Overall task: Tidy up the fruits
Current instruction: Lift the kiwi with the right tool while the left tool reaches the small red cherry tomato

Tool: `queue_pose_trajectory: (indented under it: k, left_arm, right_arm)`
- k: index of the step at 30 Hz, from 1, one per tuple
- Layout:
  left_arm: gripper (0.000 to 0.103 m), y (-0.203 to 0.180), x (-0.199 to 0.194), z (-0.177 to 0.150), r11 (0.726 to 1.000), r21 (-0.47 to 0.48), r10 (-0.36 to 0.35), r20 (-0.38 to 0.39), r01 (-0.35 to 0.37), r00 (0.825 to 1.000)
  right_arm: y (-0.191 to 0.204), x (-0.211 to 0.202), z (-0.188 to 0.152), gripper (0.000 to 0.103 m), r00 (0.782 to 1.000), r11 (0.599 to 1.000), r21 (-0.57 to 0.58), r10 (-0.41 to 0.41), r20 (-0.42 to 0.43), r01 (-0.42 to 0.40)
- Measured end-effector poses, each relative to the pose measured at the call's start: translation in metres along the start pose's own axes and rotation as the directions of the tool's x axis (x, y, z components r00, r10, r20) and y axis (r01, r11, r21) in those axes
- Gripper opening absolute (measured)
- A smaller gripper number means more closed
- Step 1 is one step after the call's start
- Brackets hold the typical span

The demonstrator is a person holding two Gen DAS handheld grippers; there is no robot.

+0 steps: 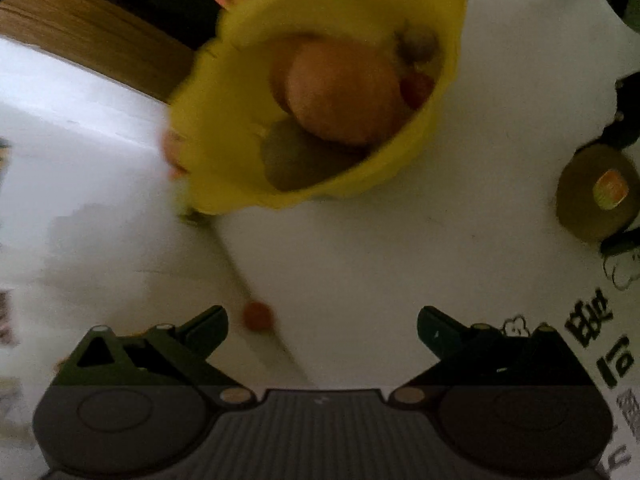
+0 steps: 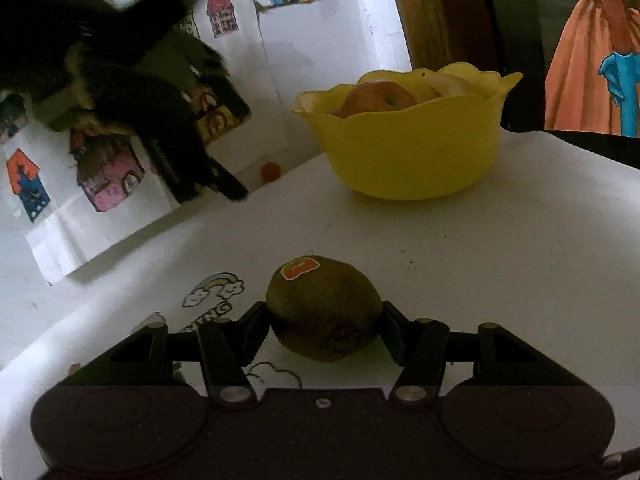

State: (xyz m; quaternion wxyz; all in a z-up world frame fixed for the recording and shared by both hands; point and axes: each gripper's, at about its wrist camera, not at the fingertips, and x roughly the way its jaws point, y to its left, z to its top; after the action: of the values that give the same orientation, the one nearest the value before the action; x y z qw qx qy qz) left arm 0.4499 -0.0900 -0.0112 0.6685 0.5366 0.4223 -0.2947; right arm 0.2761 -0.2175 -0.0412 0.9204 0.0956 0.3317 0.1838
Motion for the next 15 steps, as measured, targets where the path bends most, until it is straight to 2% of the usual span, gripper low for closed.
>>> queue_pose_trajectory:
  k: [5, 10, 15]
  left_arm:
    - [0.103, 0.007, 0.025, 0.003, 0.996, 0.066, -0.049, -0.091, 0.055, 0.995]
    - [0.102, 0.011, 0.05, 0.012, 0.99, 0.139, -0.005, -0.176, 0.03, 0.984]
    - [0.102, 0.018, 0.073, 0.017, 0.962, 0.269, 0.018, -0.265, 0.056, 0.964]
  right_arm:
    - [-0.004, -0.008, -0.004, 0.061, 0.999, 0.999, 0.04, 0.011, 0.034, -0.012]
    - [-0.013, -0.01, -0.005, 0.061, 0.997, 0.996, 0.087, 0.006, 0.071, -0.012]
    - [-0.016, -0.012, -0.005, 0.061, 0.994, 0.994, 0.113, 0.003, 0.105, -0.015]
